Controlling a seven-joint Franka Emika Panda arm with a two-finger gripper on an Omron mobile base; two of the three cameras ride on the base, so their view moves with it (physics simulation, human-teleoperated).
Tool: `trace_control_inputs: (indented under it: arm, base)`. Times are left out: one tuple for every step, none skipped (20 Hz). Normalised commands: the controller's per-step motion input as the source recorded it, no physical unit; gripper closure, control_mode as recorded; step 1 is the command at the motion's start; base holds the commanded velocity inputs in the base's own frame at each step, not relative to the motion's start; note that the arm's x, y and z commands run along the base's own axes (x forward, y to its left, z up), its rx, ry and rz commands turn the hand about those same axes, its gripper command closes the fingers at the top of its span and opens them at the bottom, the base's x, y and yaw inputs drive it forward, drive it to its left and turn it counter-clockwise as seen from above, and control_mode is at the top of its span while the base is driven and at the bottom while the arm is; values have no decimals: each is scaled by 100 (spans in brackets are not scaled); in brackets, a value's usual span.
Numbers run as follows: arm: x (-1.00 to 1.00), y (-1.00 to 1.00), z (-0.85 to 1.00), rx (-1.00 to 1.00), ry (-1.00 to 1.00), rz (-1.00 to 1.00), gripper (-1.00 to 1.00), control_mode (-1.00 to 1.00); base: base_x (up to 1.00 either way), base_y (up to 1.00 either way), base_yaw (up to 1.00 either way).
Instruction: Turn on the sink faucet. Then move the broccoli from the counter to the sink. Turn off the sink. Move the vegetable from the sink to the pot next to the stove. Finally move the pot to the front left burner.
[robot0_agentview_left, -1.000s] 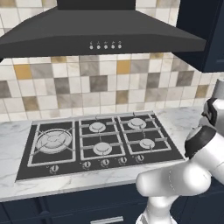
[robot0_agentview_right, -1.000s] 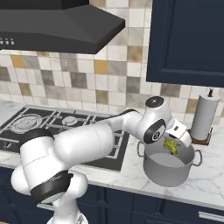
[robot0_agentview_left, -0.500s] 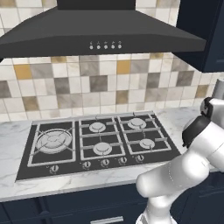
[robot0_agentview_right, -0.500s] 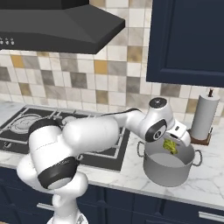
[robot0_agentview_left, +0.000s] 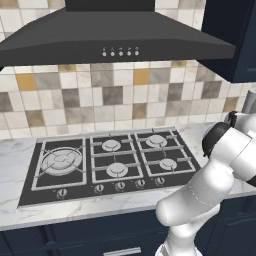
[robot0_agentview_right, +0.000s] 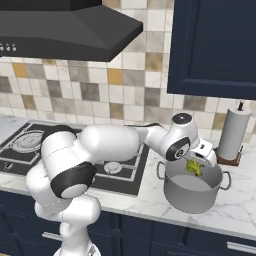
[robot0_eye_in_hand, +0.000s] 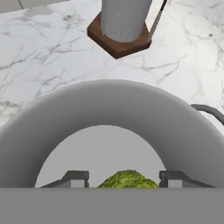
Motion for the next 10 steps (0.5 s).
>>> trace_control_inputs:
  arm:
    - [3,-5,-19,2,0,4,100,-100]
    - [2,-9,-13,3,0,4,100,-100]
    - [5,-8,-12,3,0,3,100,-100]
    - [5,-9,-10,4,0,3,100,-100]
    - [7,-8,-10,4,0,3,100,-100]
    - [8,-6,-10,3,0,3,100,-100]
    - [8,-4,-7,3,0,3,100,-100]
    - [9,-4,-5,3,0,2,100,-100]
    - [11,-1,-4,3,1,2,100,-100]
    - [12,0,-3,3,1,2,100,-100]
  base:
    - [0,0,0]
    - [0,0,0]
    - [0,0,0]
    - [0,0,0]
    - [0,0,0]
    - [0,0,0]
    - [0,0,0]
    - [0,0,0]
    - [0,0,0]
    - [0,0,0]
